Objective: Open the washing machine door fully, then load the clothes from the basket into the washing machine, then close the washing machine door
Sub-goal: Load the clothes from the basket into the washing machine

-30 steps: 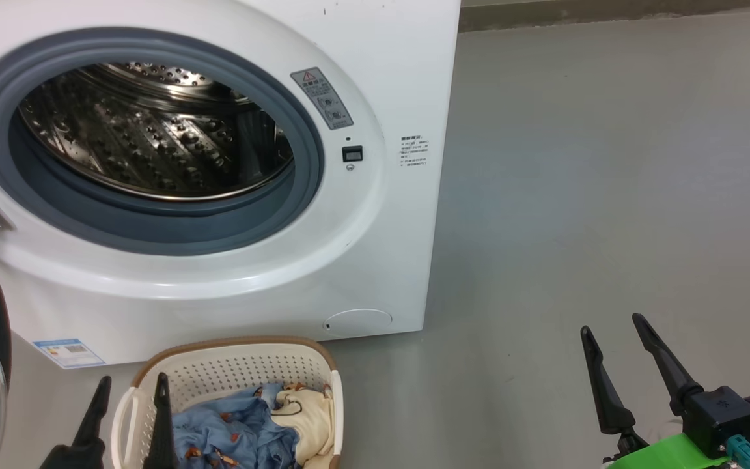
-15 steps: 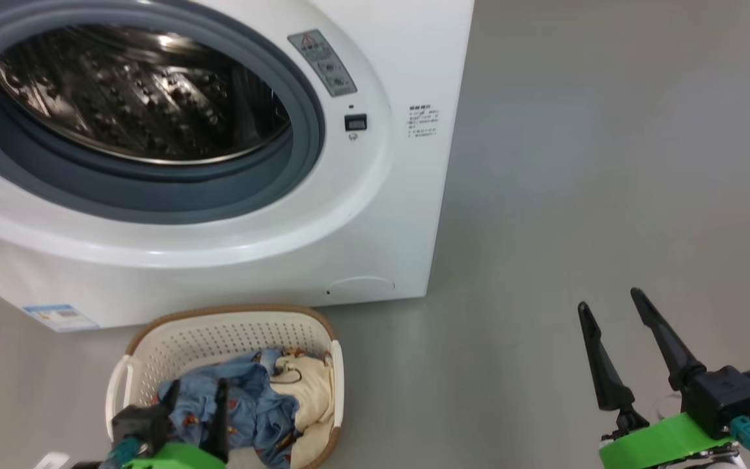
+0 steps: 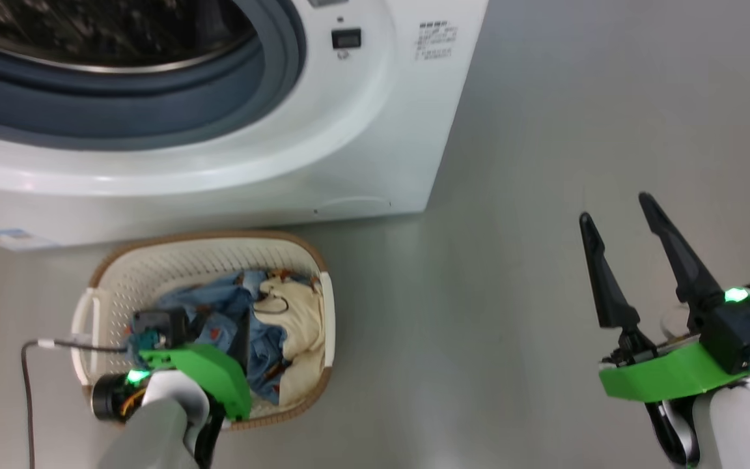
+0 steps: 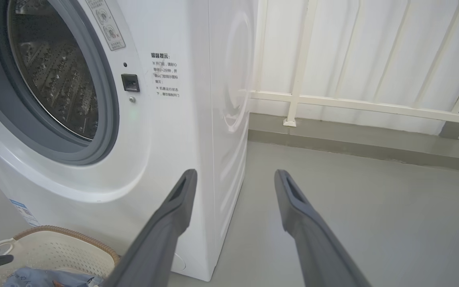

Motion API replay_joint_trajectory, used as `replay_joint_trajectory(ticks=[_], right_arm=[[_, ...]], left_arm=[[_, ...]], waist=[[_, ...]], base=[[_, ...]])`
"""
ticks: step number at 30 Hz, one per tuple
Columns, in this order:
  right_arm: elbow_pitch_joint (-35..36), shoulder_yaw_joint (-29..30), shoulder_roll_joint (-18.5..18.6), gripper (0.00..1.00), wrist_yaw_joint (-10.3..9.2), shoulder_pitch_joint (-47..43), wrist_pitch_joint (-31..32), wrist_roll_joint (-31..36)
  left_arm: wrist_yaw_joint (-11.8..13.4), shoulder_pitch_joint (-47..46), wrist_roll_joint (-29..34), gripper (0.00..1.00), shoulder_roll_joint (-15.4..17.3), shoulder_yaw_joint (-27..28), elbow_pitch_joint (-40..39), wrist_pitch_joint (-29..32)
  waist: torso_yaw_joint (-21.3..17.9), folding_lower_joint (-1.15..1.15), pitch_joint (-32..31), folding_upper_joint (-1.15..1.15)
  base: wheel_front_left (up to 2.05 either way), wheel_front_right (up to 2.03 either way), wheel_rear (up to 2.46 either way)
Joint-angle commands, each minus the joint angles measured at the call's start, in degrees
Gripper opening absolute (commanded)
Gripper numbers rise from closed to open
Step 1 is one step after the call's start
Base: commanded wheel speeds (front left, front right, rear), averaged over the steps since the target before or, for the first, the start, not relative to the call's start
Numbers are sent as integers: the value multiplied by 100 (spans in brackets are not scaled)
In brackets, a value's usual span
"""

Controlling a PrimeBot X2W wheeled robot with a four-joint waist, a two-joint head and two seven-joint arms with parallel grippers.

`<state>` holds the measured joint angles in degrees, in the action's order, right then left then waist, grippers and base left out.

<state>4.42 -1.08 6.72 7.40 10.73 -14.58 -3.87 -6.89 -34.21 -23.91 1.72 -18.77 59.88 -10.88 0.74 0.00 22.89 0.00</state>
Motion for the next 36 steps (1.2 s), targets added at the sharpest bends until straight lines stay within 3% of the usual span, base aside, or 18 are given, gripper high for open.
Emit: replay_joint_trajectory(ticks=[1, 18, 32, 33, 34, 36], right_arm=[[177, -153, 41, 100, 9, 108, -42, -69], [669, -96, 263, 100, 9, 569, -42, -2], [909, 104, 290, 100, 9, 359, -42, 31], [917, 112, 297, 100, 9, 347, -42, 32], [923, 117, 304, 100, 9, 337, -42, 32], [926, 126, 314, 100, 9, 326, -42, 29]], left_arm=[[-44, -144, -124, 100, 119, 65, 24, -19], [-58, -1373, -1464, 100, 116, -777, 888, 139], [-59, -1708, -1933, 100, 116, -1039, 1184, 66], [-59, -1708, -1962, 77, 116, -1059, 1198, 69], [-59, -1706, -1989, 48, 116, -1081, 1208, 69], [-59, -1690, -2043, 19, 116, -1127, 1226, 63]], waist=[[-105, 0, 735, 0], [-309, 0, 2485, 0], [-297, 0, 2830, 0], [-295, 0, 2831, 0], [-294, 0, 2830, 0], [-293, 0, 2820, 0]], base=[[0, 0, 0], [0, 0, 0], [0, 0, 0], [0, 0, 0], [0, 0, 0], [0, 0, 0]])
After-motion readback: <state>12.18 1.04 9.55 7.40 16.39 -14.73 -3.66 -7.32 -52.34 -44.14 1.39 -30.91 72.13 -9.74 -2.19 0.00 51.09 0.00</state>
